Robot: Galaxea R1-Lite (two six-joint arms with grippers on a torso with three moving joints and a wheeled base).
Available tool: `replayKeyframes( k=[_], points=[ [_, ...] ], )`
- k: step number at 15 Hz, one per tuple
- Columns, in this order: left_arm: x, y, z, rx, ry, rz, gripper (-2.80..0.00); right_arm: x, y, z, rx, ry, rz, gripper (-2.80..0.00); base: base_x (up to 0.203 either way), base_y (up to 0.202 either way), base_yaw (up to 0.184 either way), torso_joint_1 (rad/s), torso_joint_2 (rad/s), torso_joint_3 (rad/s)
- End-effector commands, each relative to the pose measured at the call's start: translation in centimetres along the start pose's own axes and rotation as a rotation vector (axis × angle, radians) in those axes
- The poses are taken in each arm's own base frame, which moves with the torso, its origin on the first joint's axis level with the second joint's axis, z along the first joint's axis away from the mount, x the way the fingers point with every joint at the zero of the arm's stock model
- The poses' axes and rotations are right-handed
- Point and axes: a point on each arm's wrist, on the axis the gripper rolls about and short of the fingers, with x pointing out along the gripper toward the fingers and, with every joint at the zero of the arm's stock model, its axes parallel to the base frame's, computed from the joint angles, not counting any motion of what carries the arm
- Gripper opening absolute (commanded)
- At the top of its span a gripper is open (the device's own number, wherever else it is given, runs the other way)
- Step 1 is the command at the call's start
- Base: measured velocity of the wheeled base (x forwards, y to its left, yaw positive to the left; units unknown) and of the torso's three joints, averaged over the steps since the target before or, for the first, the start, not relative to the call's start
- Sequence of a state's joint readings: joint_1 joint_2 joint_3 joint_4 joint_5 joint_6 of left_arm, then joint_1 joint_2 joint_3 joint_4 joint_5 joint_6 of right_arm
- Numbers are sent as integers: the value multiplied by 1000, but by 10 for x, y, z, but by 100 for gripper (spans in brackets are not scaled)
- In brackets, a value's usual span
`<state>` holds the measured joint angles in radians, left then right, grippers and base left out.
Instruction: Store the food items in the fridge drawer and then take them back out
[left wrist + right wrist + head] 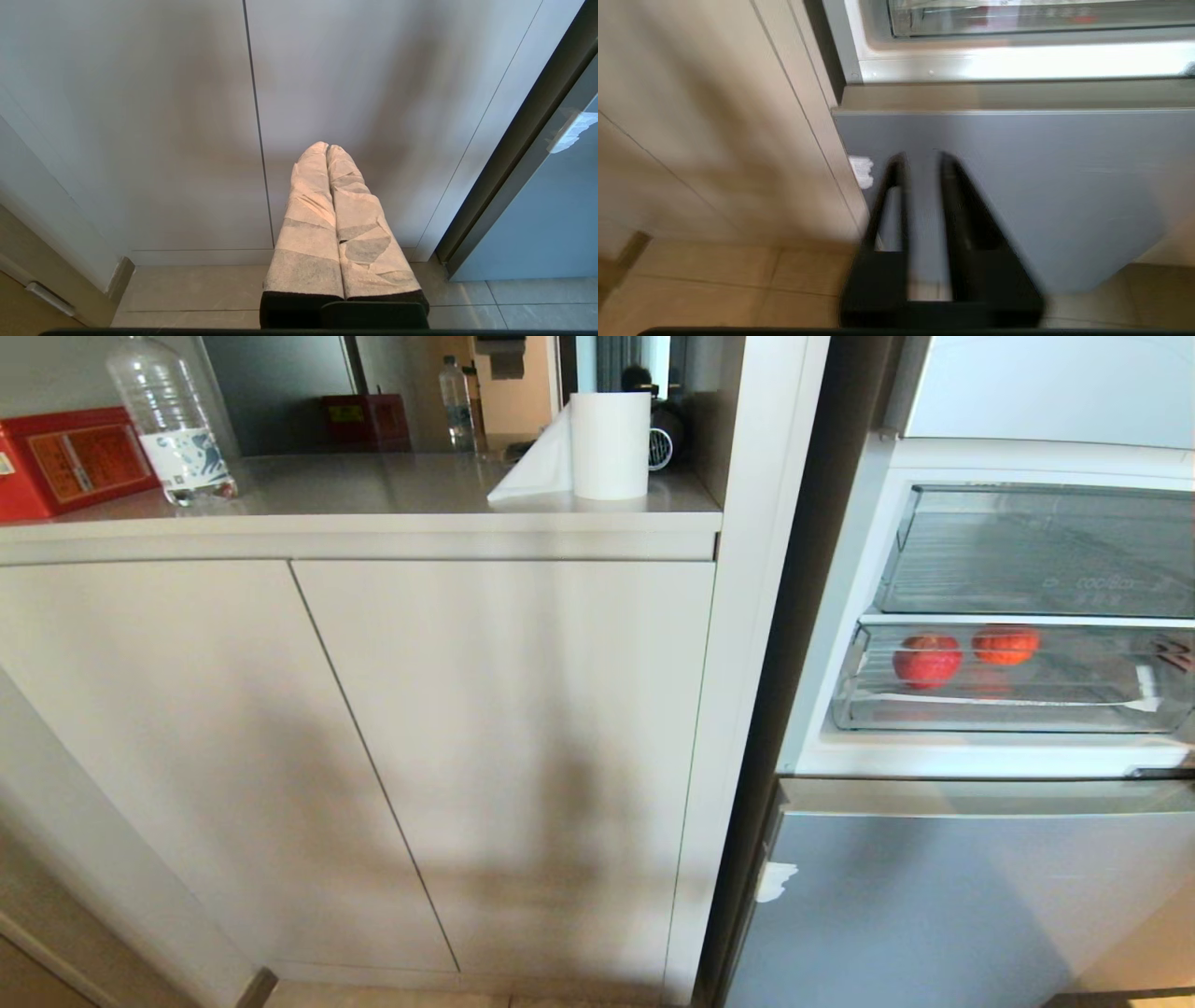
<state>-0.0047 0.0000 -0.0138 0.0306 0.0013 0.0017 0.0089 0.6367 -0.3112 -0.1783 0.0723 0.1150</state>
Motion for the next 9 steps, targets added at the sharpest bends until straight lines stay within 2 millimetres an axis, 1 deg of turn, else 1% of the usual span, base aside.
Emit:
replayKeyframes(
  k=[1, 3, 5, 6, 7, 8, 9],
  points=[
    [0, 0, 0, 0, 0, 0, -280, 87, -5, 5, 27, 214, -19, 0, 0, 0, 0, 0, 0, 0],
    [0, 0, 0, 0, 0, 0, -280, 138, -9, 0, 35, 246, -17, 0, 0, 0, 0, 0, 0, 0],
    [0, 0, 0, 0, 0, 2, -280, 182, -12, -12, 35, 225, -10, 0, 0, 0, 0, 0, 0, 0],
    [0, 0, 0, 0, 0, 0, -280, 201, -13, -17, 33, 187, -4, 0, 0, 0, 0, 0, 0, 0],
    [0, 0, 0, 0, 0, 2, -280, 215, -14, -19, 30, 135, 6, 0, 0, 0, 0, 0, 0, 0],
    [0, 0, 0, 0, 0, 0, -280, 226, -13, -17, 25, 64, 21, 0, 0, 0, 0, 0, 0, 0],
    [0, 0, 0, 0, 0, 0, -280, 231, -10, -13, 21, 29, 39, 0, 0, 0, 0, 0, 0, 0]
  ],
)
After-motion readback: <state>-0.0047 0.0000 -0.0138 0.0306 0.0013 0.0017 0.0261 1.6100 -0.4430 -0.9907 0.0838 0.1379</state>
